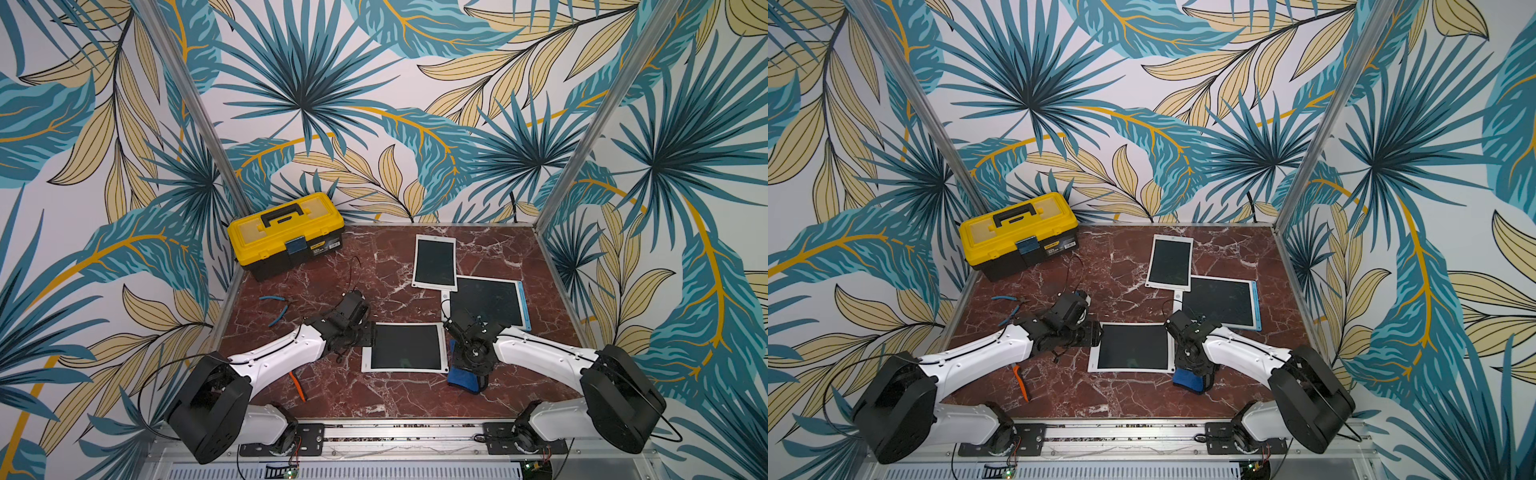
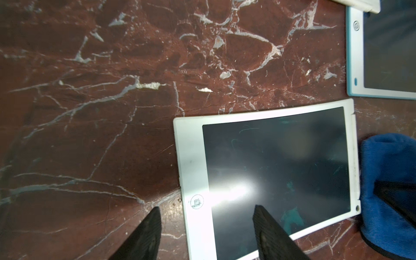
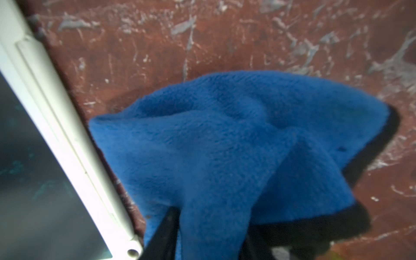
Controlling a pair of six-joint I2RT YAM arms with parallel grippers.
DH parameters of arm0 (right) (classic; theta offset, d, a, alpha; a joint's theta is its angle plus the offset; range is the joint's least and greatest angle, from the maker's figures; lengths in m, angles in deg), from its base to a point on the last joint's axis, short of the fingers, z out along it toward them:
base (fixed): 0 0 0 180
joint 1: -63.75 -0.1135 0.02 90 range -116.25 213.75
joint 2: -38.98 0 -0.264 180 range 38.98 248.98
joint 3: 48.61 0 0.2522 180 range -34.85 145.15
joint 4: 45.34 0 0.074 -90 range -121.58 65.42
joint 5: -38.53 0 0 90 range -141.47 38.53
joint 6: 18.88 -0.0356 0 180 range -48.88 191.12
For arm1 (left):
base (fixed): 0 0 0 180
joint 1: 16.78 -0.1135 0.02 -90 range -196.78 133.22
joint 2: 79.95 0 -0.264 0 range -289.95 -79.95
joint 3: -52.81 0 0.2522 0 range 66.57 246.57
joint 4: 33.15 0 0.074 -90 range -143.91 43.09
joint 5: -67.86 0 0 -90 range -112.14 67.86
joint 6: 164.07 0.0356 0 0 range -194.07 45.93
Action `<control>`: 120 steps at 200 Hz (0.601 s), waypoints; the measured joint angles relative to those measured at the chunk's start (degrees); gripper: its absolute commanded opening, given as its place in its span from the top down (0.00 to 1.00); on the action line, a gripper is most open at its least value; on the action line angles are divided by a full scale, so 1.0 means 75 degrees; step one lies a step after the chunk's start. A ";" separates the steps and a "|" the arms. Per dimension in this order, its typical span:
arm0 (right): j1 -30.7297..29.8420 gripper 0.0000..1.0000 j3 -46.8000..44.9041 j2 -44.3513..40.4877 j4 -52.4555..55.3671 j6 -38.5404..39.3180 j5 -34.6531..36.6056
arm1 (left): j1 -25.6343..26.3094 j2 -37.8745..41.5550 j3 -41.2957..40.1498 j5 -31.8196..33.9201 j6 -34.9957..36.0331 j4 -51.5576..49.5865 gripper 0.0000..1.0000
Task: Wipe the drawing tablet
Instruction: Pick up the cleaning item at the center of the board.
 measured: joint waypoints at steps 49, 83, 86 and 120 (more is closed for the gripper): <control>0.0006 0.85 -0.0539 -0.0868 -0.0367 -0.0032 0.0073 | -0.0003 -0.0175 0.0000 -0.0111 -0.0012 0.0125 0.33; 0.0006 0.80 -0.0635 -0.1990 -0.0050 0.0251 -0.0207 | -0.0017 -0.0289 -0.0015 -0.0160 -0.0012 0.0204 0.35; 0.0006 0.80 -0.0618 -0.2087 -0.0026 0.0291 -0.0230 | -0.0020 -0.0306 -0.0017 -0.0166 -0.0009 0.0213 0.36; 0.0006 0.79 0.0312 -0.2183 0.0085 0.0860 -0.0627 | -0.0055 -0.0460 -0.0076 -0.0195 -0.0009 0.0259 0.48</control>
